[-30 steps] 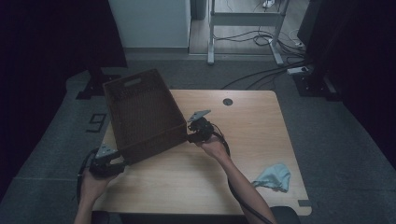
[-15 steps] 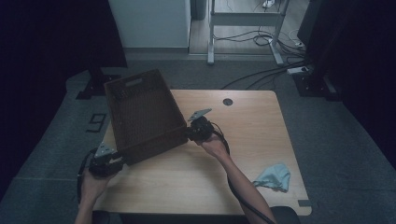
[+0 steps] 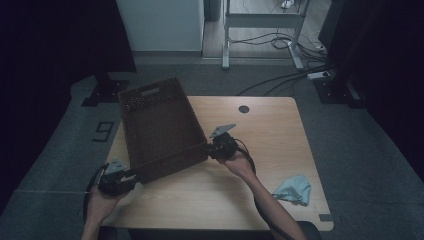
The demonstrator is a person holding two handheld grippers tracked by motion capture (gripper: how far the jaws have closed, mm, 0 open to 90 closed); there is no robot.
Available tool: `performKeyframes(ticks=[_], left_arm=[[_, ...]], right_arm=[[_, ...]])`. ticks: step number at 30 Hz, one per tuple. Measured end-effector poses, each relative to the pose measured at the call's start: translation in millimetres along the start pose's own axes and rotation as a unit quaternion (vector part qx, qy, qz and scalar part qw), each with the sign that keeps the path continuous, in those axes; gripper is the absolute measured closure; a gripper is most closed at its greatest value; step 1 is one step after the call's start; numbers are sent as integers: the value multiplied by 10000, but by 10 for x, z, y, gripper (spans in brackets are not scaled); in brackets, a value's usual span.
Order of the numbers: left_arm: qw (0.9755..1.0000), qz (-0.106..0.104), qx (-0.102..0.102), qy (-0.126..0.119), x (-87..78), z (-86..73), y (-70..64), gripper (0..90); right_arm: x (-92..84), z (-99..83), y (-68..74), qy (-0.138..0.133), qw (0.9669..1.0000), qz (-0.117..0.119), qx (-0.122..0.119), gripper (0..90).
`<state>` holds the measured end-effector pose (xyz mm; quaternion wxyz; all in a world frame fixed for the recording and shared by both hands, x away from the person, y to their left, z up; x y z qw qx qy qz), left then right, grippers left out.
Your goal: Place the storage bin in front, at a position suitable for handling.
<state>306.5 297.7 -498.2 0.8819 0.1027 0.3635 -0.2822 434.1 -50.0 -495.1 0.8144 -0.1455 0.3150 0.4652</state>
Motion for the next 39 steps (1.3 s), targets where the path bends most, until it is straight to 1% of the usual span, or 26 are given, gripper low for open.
performKeyframes(ticks=[5,6,9,10,11,12,15,16,17,18,19,23,25,27,28,29,30,31,32,33,34,35,36,37,38,39], left_arm=[[9999,-89,77,14,-15,-18,-85,603],[9998,-160,97,9,-22,-26,-131,605],[9996,-227,139,31,-31,-32,-174,605],[9995,-291,153,37,-35,-35,-222,608],[9995,-291,153,37,-35,-35,-222,608],[9993,-324,178,43,-36,-36,-270,608],[9991,-359,205,54,-35,-35,-316,608],[9988,-407,247,70,-32,-31,-363,608],[9988,-407,247,70,-32,-31,-363,608],[9985,-458,303,80,-27,-26,-415,608],[9985,-458,303,80,-27,-26,-415,607],[9974,-562,430,128,-21,-15,-533,608],[9965,-633,528,168,-18,-9,-635,607],[9961,-653,563,185,-17,-6,-670,607],[9953,-707,636,203,-14,-4,-731,607],[9953,-707,636,203,-14,-4,-731,607],[9943,-756,718,229,-7,6,-782,607],[9943,-756,718,229,-7,6,-782,607],[9933,-785,809,241,5,21,-821,607],[9933,-785,809,241,5,21,-821,607],[9925,-825,874,232,23,34,-853,607],[9925,-825,874,232,23,34,-853,607],[9913,-910,927,216,51,58,-890,607],[9913,-910,927,216,51,58,-890,607],[9898,-975,1015,223,90,93,-945,605],[9891,-989,1065,227,111,113,-977,603]], right_arm=[[-80,-73,25,-3,10000,12,-11,665],[-124,-111,35,6,10000,12,-35,665],[-168,-150,48,11,10000,6,-14,665],[-212,-190,56,11,10000,9,-3,665],[-212,-190,56,11,10000,9,-3,665],[-252,-226,64,6,10000,-9,16,664],[-290,-257,69,18,10000,-31,19,663],[-326,-285,70,29,10000,-48,15,657],[-326,-285,70,29,10000,-48,15,657],[-364,-316,68,43,10000,-79,32,651],[-364,-316,68,43,10000,-79,32,651],[-443,-384,57,43,9999,-146,71,649],[-511,-438,51,63,9998,-183,72,649],[-533,-458,53,64,9997,-206,85,649],[-579,-498,48,64,9997,-225,110,649],[-579,-498,48,64,9997,-225,110,649],[-617,-531,37,60,9996,-244,128,650],[-617,-531,37,60,9996,-244,128,650],[-642,-552,17,64,9995,-270,153,647],[-642,-552,17,64,9995,-270,153,647],[-651,-559,-10,52,9993,-317,169,633],[-656,-560,-27,64,9992,-356,145,622],[-661,-561,-44,64,9990,-419,140,600],[-661,-561,-44,64,9990,-419,140,600],[-680,-569,-80,53,9985,-525,173,571],[-701,-578,-97,57,9980,-603,179,558]])
Point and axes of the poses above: each handheld gripper's, and its own axes: x roughly forward along the jaws, z roughly out of its top, y roughly to its left, the point moved 2 cm from there along x, roughly forward along the jaws, and after that the axes turned 1 degree about -z, right-handed, at the moved point
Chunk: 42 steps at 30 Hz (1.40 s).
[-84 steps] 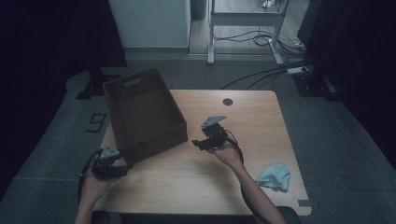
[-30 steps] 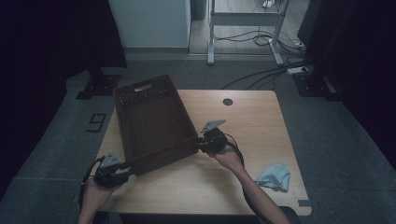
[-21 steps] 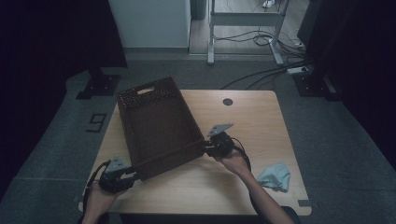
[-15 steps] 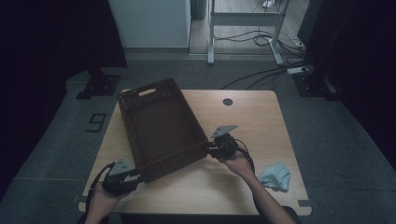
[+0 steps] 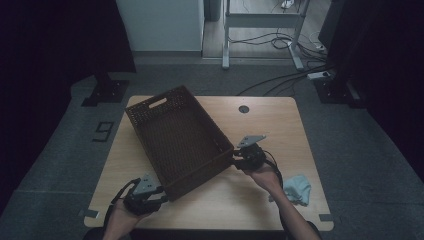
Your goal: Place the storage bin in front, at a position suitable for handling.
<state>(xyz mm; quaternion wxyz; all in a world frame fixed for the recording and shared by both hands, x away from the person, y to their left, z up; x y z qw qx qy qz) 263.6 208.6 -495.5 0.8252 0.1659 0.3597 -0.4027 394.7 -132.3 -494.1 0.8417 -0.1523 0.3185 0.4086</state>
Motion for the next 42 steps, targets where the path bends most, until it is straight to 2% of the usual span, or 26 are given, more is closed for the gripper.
performKeyframes(ticks=[2,4,6,7,8,10,12,13,14,15,17,18,19,21,22,24,29,30,31,35,38,42], left_arm=[[10000,-27,53,8,26,28,-20,598],[9998,-117,166,4,111,111,-73,592],[9997,-129,209,-4,139,136,-89,581],[9995,-141,297,19,174,172,-117,572],[9995,-141,297,19,174,172,-117,562],[9993,-186,316,11,177,171,-120,539],[9995,-144,297,13,163,159,-108,484],[9998,-58,185,7,130,119,-53,460],[9998,-58,185,7,130,119,-53,417],[10000,41,-34,2,98,68,34,375],[9996,126,-246,50,80,14,133,304],[9996,126,-246,50,80,14,133,267],[9986,246,-447,122,73,-35,230,239],[9976,346,-575,153,70,-70,316,180],[9976,346,-575,153,70,-70,316,158],[9960,484,-745,104,70,-112,423,142],[9949,489,-863,163,83,-205,539,142],[9949,489,-863,163,83,-205,539,140],[9946,542,-869,161,92,-239,562,129],[9939,722,-788,260,123,-287,587,73],[9941,716,-776,247,138,-296,589,60],[9943,736,-742,193,152,-292,587,32]], right_arm=[[-24,-9,-19,4,10000,-56,28,545],[-119,-48,-68,-86,9998,-55,184,521],[-151,-65,-76,-84,9998,-90,181,500],[-211,-107,-83,-33,9996,-194,178,466],[-211,-107,-83,-33,9996,-194,178,466],[-297,-187,-90,-15,9994,-273,222,399],[-327,-215,-98,11,9993,-305,208,379],[-387,-274,-108,82,9991,-385,176,339],[-387,-274,-108,82,9991,-385,176,339],[-448,-334,-123,142,9988,-443,167,286],[-513,-400,-135,228,9982,-528,196,258],[-547,-436,-144,259,9978,-578,175,235],[-578,-474,-151,281,9975,-615,205,228],[-644,-552,-172,346,9968,-675,260,223],[-644,-552,-172,346,9968,-675,260,223],[-745,-662,-202,394,9947,-865,391,209],[-906,-879,-254,444,9903,-1129,671,184],[-906,-879,-254,444,9903,-1129,671,184],[-951,-974,-271,510,9884,-1201,776,175],[-1036,-1161,-271,651,9840,-1361,946,169],[-1077,-1311,-278,802,9807,-1485,990,169],[-1083,-1452,-311,946,9782,-1447,1154,169]])
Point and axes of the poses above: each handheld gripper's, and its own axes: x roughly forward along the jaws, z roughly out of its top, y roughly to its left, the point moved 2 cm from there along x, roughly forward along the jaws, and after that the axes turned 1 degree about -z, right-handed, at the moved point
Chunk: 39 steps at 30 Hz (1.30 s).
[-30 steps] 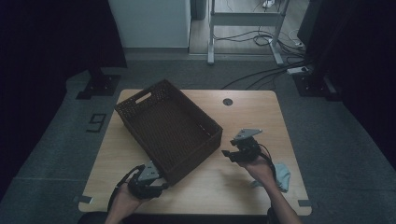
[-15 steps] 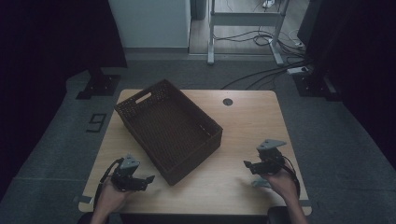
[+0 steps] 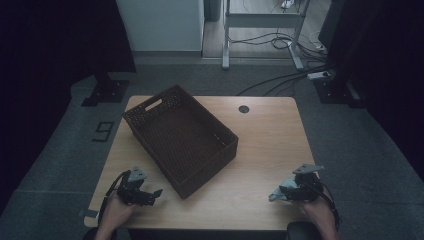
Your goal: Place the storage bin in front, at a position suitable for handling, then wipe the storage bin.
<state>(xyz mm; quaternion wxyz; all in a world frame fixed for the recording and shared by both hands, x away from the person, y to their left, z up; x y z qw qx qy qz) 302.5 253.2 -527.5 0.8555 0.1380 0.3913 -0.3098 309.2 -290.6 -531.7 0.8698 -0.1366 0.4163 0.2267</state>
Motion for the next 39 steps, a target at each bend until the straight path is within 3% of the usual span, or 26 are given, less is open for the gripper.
performKeyframes(ticks=[1,3,8,13,16,17,18,24,27,34,39], left_arm=[[9999,-58,-137,68,16,0,6,33],[9997,-79,-186,154,33,-1,6,40],[9998,22,-35,213,63,1,-14,28],[9998,-199,6,24,80,4,-5,39],[9995,-288,131,-45,108,3,9,50],[9995,-288,131,-45,108,3,9,51],[9994,-297,167,-78,114,10,10,51],[9990,-253,306,-195,114,45,-13,53],[9990,-247,336,-140,134,53,-31,52],[9990,-209,373,-143,148,66,-47,45],[9988,-181,414,-207,137,77,-60,45]], right_arm=[[27,-60,-28,99,9999,17,57,169],[55,-97,-47,210,9998,-5,74,172],[108,-145,-72,355,9994,-39,32,216],[105,-142,-92,390,9992,-92,22,284],[84,-125,-118,446,9988,-176,79,454],[84,-125,-118,446,9988,-176,79,454],[76,-123,-138,449,9986,-238,114,517],[58,-116,-139,474,9984,-303,88,622],[30,-115,-149,368,9988,-270,158,698],[-39,-90,-183,129,9993,-241,252,719],[-122,-42,-168,-203,9991,40,358,717]])
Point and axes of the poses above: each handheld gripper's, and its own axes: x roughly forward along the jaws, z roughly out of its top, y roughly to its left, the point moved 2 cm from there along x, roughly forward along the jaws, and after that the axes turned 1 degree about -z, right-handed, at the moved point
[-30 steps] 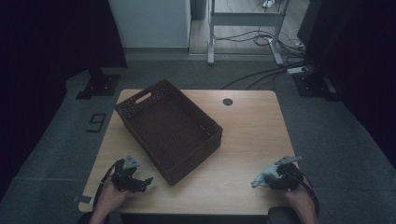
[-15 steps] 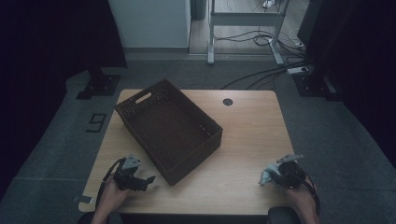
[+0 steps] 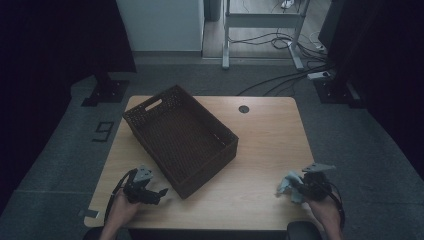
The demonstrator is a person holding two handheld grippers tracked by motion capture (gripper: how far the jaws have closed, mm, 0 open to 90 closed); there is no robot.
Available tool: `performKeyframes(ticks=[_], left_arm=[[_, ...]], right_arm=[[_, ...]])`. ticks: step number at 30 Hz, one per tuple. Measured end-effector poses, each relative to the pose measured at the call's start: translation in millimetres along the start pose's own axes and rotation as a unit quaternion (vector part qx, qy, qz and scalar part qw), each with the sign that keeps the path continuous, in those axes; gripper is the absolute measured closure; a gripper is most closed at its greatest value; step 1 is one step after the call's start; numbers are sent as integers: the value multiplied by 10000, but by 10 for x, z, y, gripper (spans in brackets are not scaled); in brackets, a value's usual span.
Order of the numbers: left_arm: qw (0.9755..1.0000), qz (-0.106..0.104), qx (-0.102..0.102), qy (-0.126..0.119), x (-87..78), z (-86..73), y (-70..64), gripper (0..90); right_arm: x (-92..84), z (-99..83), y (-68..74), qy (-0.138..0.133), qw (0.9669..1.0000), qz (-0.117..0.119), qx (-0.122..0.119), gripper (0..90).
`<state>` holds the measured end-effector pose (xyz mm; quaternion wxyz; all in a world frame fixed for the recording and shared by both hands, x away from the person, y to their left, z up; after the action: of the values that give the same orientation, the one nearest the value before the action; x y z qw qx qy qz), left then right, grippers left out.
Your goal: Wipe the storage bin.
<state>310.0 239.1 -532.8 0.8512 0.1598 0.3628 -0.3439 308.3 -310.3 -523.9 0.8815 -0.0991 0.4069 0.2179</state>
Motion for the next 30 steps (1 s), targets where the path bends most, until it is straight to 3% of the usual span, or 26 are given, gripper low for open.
performKeyframes(ticks=[11,19,30], left_arm=[[10000,-22,-14,19,16,9,-13,51],[10000,4,-27,10,16,11,-11,51],[10000,-49,-4,-84,21,32,-23,51]], right_arm=[[-74,151,82,-336,9991,247,-34,718],[-86,350,179,-550,9973,444,-205,717],[-28,542,294,-629,9954,628,-366,714]])
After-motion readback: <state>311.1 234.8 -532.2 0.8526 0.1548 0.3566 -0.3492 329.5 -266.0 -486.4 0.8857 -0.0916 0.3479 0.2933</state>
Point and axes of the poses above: each handheld gripper's, and its own axes: x roughly forward along the jaws, z roughly out of its top, y roughly to its left, the point moved 2 cm from there along x, roughly forward along the jaws, and after that the axes turned 1 degree about -z, right-handed, at the moved point
